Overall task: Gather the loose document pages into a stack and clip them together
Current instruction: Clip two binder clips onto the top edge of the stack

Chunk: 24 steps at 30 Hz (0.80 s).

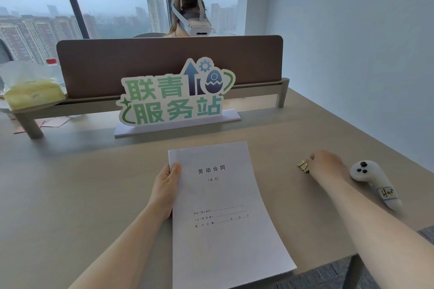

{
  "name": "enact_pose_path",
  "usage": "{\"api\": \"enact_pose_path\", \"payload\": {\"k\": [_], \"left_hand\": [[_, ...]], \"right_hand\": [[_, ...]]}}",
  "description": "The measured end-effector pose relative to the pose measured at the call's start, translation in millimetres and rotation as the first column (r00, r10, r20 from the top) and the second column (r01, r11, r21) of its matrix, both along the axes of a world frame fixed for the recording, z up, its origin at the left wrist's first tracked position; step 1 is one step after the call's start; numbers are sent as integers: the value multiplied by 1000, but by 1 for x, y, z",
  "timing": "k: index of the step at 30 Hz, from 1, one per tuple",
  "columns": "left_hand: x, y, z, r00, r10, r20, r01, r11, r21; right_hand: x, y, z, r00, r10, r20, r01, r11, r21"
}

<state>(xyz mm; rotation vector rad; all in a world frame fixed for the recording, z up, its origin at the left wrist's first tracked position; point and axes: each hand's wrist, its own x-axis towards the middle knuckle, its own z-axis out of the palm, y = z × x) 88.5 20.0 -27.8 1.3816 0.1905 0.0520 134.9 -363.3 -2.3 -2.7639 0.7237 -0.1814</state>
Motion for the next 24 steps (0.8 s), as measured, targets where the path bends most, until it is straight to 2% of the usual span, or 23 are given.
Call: {"api": "enact_pose_path", "payload": {"k": [7,10,14,19,24], "left_hand": [[-1,-1,1,1000,4,7,-4,1000,-2],[-1,0,1,1000,-2,5,2,1000,-7],[-1,0,1,1000,-3,4,3,1000,-18],[-3,0,2,1000,-2,5,2,1000,-19],[-6,-1,4,1000,9,9,-9,1000,-10]], "right_hand": [[-3,7,5,997,65,51,-65,998,7],[-2,15,10,991,109,80,-116,990,75],[-1,30,18,966,172,194,-204,965,162],[4,65,32,906,251,342,-379,840,389],[-1,117,69,782,359,509,-584,708,397]]}}
